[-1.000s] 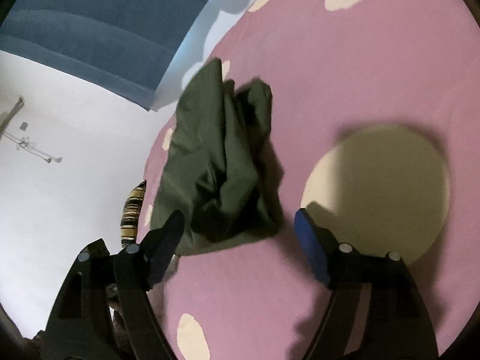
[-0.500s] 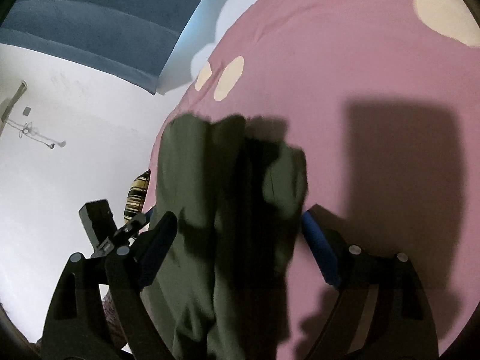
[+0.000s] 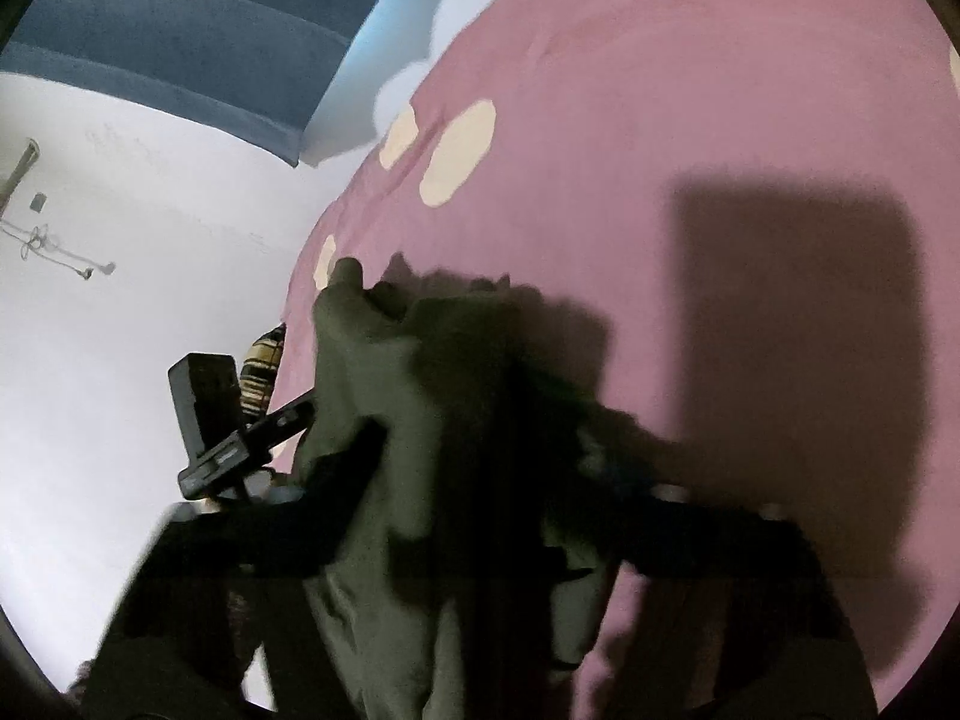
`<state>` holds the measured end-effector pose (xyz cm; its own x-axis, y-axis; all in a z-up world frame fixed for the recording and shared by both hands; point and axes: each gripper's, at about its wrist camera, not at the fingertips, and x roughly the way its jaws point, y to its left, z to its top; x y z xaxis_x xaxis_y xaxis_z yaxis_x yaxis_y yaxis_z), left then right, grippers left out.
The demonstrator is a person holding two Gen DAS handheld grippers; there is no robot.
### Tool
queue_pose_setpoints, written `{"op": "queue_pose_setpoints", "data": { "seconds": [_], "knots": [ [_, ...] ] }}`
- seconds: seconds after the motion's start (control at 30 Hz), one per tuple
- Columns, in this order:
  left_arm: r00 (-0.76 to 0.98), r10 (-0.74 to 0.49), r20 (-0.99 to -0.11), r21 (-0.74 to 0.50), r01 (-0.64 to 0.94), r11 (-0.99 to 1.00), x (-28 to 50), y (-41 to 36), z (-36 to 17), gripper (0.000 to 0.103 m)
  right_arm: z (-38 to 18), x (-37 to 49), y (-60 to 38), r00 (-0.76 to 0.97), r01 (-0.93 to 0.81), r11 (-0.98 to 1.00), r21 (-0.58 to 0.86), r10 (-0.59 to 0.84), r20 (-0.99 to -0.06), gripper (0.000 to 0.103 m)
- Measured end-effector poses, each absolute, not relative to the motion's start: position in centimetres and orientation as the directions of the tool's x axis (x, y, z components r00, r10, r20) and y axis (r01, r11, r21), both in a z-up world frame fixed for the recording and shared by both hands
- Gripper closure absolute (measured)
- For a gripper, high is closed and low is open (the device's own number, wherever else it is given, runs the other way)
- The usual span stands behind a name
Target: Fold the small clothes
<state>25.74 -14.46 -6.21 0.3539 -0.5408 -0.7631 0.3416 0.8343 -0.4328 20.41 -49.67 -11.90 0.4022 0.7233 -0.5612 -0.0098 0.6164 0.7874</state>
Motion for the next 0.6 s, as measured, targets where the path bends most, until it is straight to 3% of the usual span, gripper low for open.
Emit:
{"op": "queue_pose_setpoints", "data": {
  "seconds": [0.07,0.23,0.6],
  "knots": [
    [0.363,-0.532,-0.765,-0.413,0.357,0.838,25.4,-14.9,-6.1,0.044,-11.9,20.3,-49.4,0.400,-0.014,0.619,0.785,0.723,-0.563,0.064],
    [0.398,-0.487,-0.777,-0.350,0.369,0.861,25.1,-15.5,-6.0,0.045,-11.9,20.3,-49.5,0.406,-0.009,0.622,0.783,0.718,-0.566,0.070],
    [0.423,-0.464,-0.778,-0.319,0.369,0.873,25.0,-15.9,-6.2,0.045,-12.9,20.4,-49.6,0.427,0.005,0.566,0.825,0.744,-0.513,0.071]
  ]
}}
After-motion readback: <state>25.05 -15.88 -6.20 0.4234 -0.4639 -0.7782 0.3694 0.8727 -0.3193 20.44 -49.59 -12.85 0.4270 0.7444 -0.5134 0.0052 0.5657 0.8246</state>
